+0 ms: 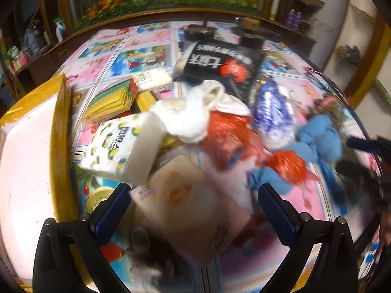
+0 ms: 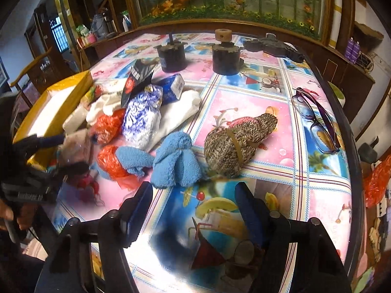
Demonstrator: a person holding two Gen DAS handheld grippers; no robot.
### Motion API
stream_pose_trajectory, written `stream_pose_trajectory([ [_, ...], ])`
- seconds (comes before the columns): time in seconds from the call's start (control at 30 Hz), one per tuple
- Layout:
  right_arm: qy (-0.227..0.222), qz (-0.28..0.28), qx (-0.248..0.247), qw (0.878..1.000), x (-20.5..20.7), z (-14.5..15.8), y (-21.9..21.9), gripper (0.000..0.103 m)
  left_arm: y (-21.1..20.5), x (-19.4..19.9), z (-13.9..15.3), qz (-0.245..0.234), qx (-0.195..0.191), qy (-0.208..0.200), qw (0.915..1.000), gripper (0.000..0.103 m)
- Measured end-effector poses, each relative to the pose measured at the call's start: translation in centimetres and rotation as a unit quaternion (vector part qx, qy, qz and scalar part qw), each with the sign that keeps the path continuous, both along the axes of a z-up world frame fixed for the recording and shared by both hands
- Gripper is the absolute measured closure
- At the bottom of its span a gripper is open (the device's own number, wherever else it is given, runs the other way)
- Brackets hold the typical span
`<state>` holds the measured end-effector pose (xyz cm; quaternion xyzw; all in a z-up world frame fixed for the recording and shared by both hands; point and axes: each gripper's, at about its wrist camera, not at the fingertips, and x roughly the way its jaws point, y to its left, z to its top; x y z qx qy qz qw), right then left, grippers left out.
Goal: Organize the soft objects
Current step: 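Grasp the brown knitted ball with the right tool while the left tool grasps the red bag with blue knit, then carry the brown knitted ball with the right tool while the left tool carries the red-blue bundle toward the tray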
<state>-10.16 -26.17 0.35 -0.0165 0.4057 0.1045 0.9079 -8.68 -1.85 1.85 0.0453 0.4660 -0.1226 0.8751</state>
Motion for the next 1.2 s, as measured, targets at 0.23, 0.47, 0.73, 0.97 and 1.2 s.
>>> stream_pose_trajectory([
  [0.23, -0.011, -0.039, 0.070, 0.997, 1.0, 1.0, -1.7, 0.035, 0.6, -3.9, 1.9, -0.057, -0.042, -0.037, 0.9968, 0.015],
  [0.47, 0.011, -0.086, 0.136, 0.987, 3.6, 1.2, -4.4, 0.035, 0.6, -3.9, 2.3, -0.080, -0.075, -0.027, 0.9935, 0.030],
  [0.73, 0.045, -0.120, 0.126, 0.984, 6.5, -0.9, -4.2, 0.048, -0.5, -3.8, 2.7, -0.091, -0.077, -0.023, 0.9926, 0.030],
  [0.97, -0.062, -0.117, 0.163, 0.978, 5.3, 0.5, -5.7, 0.049, -4.2, -2.0, 2.9, -0.128, -0.057, -0.017, 0.9900, 0.030],
  [1.2, -0.091, -0.095, 0.186, 0.974, 4.7, 1.3, -6.1, 0.049, -8.0, 0.7, 1.2, -0.155, -0.012, 0.006, 0.9879, 0.042],
])
